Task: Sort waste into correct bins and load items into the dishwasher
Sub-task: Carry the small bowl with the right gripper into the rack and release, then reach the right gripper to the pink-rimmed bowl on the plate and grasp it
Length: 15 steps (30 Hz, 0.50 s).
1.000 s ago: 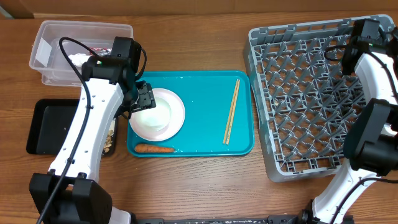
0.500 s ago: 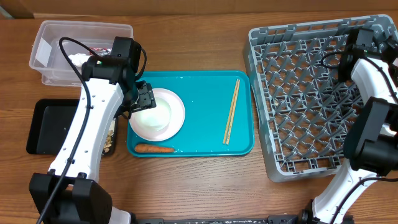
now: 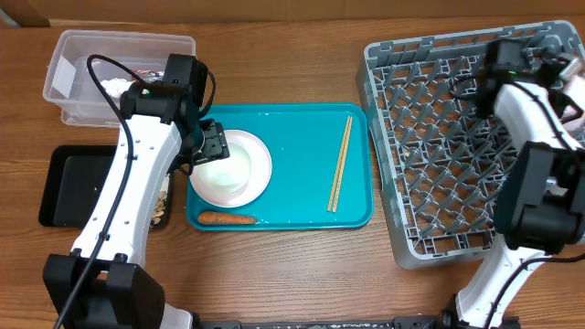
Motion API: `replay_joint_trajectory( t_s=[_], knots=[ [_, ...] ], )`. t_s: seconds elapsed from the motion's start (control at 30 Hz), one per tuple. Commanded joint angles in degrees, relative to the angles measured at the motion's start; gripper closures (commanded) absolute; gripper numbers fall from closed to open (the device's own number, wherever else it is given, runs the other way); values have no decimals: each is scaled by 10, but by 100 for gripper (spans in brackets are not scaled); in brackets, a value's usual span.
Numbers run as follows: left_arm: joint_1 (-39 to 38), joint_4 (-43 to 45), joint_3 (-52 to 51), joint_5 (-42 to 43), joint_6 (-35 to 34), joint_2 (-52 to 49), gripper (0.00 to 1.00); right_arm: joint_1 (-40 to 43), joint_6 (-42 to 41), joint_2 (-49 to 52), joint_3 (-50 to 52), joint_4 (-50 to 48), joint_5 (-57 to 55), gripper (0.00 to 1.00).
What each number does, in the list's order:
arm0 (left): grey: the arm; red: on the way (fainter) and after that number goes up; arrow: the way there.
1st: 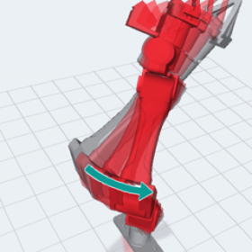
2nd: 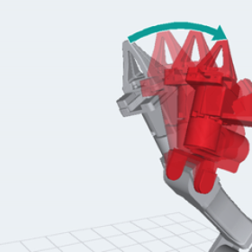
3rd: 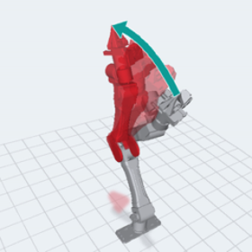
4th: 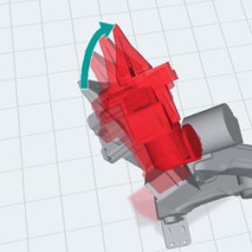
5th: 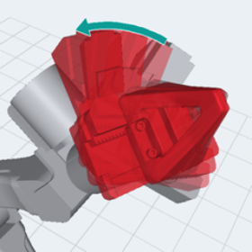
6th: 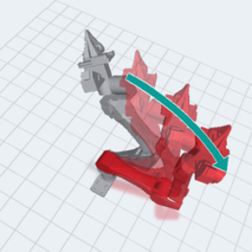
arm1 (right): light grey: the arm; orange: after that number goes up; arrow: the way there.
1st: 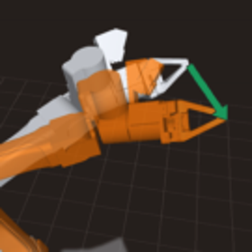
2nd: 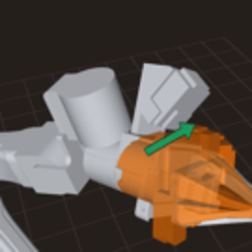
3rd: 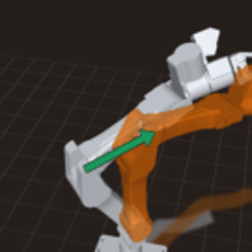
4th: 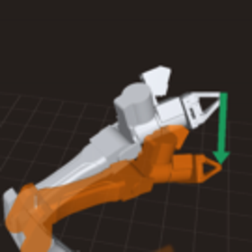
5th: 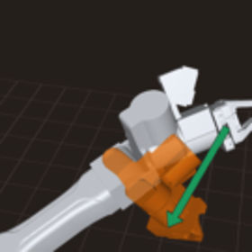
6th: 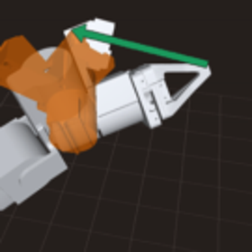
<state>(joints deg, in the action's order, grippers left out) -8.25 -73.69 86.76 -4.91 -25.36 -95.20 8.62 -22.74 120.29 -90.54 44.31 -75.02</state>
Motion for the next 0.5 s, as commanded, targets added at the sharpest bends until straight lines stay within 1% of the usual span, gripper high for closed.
replay_joint_trajectory(
  t_s=[0.0,0.1,0.17,0.37,0.4,0.43,0.47],
  knots=[
    [0,1,7,5,-4,12,23,-23,-5,-5,4,17,22,39],
    [0,1,7,5,-4,12,23,-35,-5,-10,4,37,63,39],
    [0,0,7,5,-4,12,22,-38,-5,-28,4,46,116,39],
    [0,-3,7,5,-4,12,21,-38,-1,-122,4,74,231,38],
    [0,-4,7,5,-4,12,21,-39,7,-145,4,81,265,37],
    [0,-4,7,5,-4,12,20,-40,16,-164,4,89,297,33],
    [0,-6,7,5,-4,12,20,-44,50,-203,4,104,382,27]
  ],
)
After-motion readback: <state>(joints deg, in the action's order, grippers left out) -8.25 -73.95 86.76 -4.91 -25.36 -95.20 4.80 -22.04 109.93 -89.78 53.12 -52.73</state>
